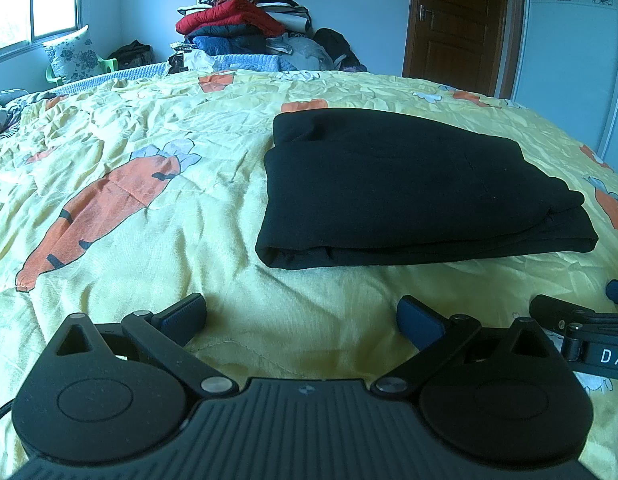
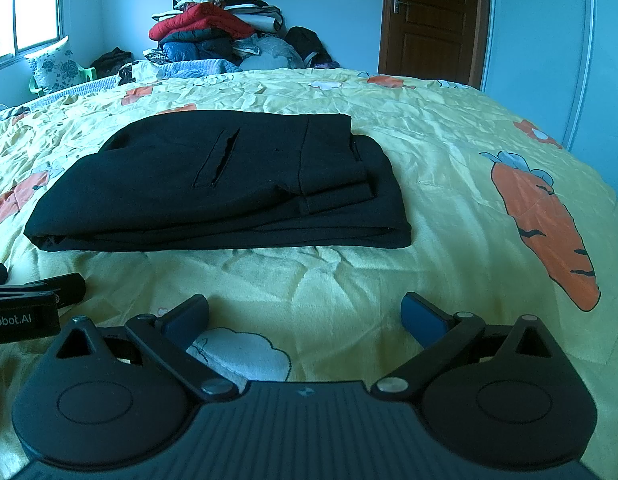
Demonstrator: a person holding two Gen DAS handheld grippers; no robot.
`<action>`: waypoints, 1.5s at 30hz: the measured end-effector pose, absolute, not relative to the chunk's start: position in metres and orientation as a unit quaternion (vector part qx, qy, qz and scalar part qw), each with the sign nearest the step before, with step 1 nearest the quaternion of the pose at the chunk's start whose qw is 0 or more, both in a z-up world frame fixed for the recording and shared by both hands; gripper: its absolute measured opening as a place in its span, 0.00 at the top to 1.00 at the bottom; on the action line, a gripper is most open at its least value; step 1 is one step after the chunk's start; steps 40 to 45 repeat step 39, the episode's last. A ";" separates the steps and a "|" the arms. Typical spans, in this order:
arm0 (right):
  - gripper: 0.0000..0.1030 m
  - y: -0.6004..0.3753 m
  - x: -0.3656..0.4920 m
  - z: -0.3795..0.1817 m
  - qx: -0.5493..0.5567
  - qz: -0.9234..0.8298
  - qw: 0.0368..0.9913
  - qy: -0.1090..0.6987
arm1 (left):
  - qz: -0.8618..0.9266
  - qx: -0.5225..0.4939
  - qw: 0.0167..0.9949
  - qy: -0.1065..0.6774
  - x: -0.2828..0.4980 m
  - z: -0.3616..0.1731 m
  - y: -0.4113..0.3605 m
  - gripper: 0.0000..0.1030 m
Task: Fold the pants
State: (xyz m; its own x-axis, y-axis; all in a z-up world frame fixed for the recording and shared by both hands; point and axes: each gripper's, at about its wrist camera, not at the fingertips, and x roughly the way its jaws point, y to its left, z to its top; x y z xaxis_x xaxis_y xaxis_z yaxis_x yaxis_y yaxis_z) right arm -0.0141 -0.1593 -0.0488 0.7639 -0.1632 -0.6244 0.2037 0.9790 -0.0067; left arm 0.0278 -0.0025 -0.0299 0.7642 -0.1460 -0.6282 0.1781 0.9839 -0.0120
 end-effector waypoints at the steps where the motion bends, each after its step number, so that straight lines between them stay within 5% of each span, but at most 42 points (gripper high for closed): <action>1: 0.00 -0.159 -0.014 -0.049 0.031 -0.098 0.939 0.329 | -0.086 0.024 0.939 0.332 0.028 -0.030 -0.003 0.00; 45: 0.00 -0.159 -0.016 -0.048 0.032 -0.095 0.939 0.329 | -0.095 0.011 0.939 0.331 0.028 -0.029 0.002 0.00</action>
